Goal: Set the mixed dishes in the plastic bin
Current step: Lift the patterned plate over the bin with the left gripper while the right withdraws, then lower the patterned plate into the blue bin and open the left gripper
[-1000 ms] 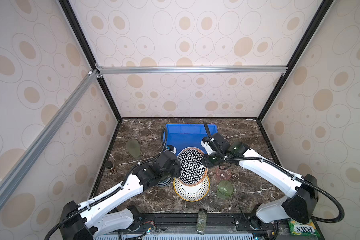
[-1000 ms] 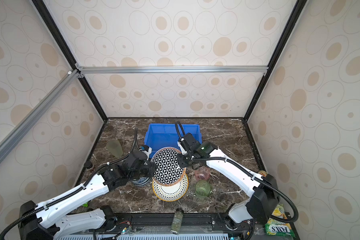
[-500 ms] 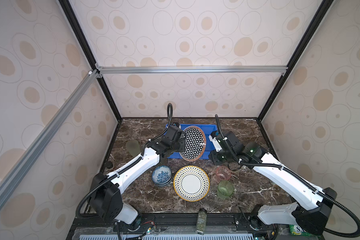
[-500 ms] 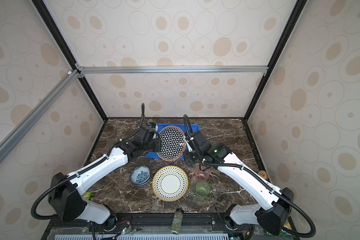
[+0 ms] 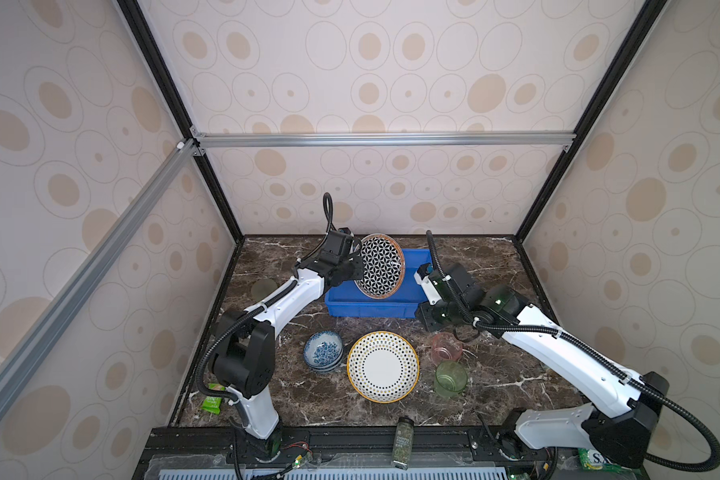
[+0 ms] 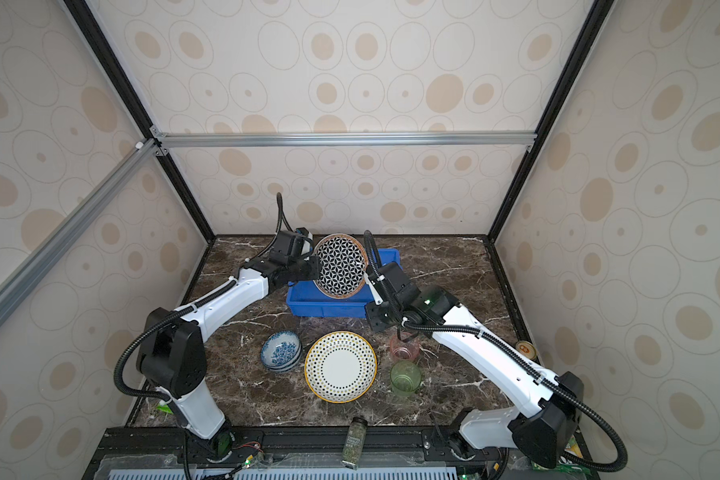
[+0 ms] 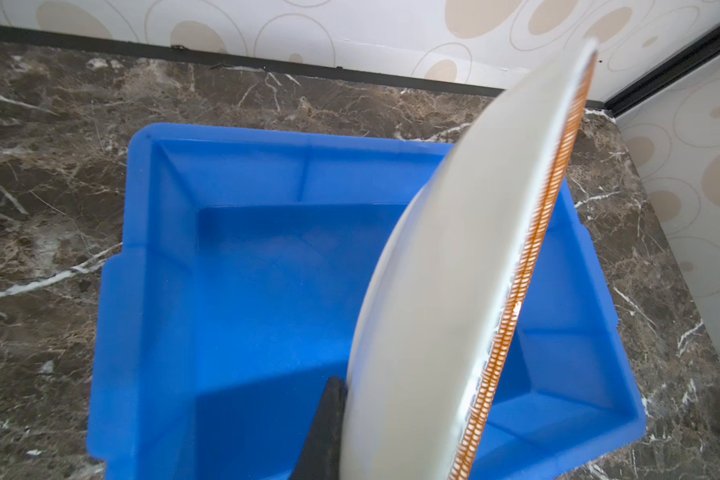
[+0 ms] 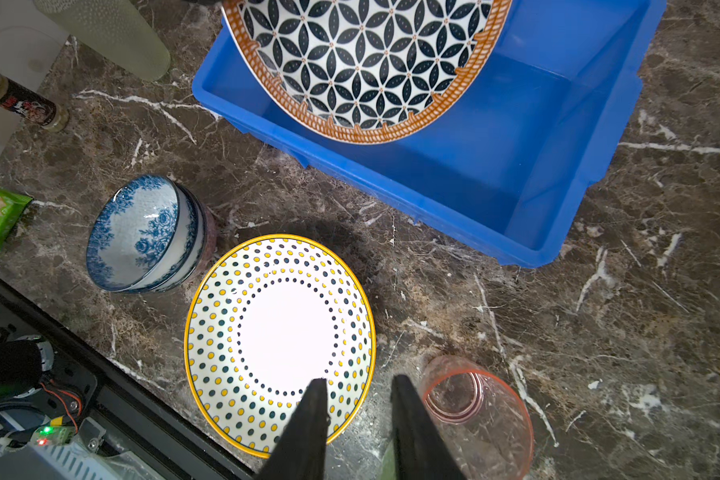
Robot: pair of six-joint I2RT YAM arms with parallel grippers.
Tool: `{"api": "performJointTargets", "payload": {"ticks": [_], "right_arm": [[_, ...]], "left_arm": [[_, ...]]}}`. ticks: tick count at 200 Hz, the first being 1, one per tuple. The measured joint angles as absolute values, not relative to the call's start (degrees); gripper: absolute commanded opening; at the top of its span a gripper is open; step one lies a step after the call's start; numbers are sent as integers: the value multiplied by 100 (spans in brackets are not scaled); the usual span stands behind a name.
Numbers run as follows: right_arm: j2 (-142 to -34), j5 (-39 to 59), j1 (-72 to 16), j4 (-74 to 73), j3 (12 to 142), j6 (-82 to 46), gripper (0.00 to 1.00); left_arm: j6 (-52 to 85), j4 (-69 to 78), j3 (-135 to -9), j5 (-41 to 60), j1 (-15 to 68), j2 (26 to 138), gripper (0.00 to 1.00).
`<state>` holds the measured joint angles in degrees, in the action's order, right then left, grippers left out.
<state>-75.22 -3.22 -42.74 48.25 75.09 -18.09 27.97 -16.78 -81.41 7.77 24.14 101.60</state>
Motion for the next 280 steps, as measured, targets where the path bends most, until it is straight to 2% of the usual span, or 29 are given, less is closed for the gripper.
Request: {"api": "performJointTargets", "payload": {"ticks": [72,131,212,246,264,280], "right_arm": [[-7859,-126,-4171,4654,7522,-1811,30],[-7900,-3,-4158,4550,7520,-1811,30],[-8042,174,-4112,4414,7520,-1876,29],[-8090,193,-4112,4438,7520,-1898,29],[-8090,204,-4110,4460,7520,-1920,29],[-8090,242,-4110,4460,7520,-1949,29]], "left_arm": [[2738,-1594,-8558,1319,2158,11190,0],[2735,-1671,-8707,1693,2027,11500,0],[2567,-2161,-9006,1715,1992,11743,0],[2526,-2268,-9030,1632,1992,11743,8],[2497,-2309,-9032,1623,1992,11743,21],[2410,-2399,-9035,1476,1997,11745,22]]}}
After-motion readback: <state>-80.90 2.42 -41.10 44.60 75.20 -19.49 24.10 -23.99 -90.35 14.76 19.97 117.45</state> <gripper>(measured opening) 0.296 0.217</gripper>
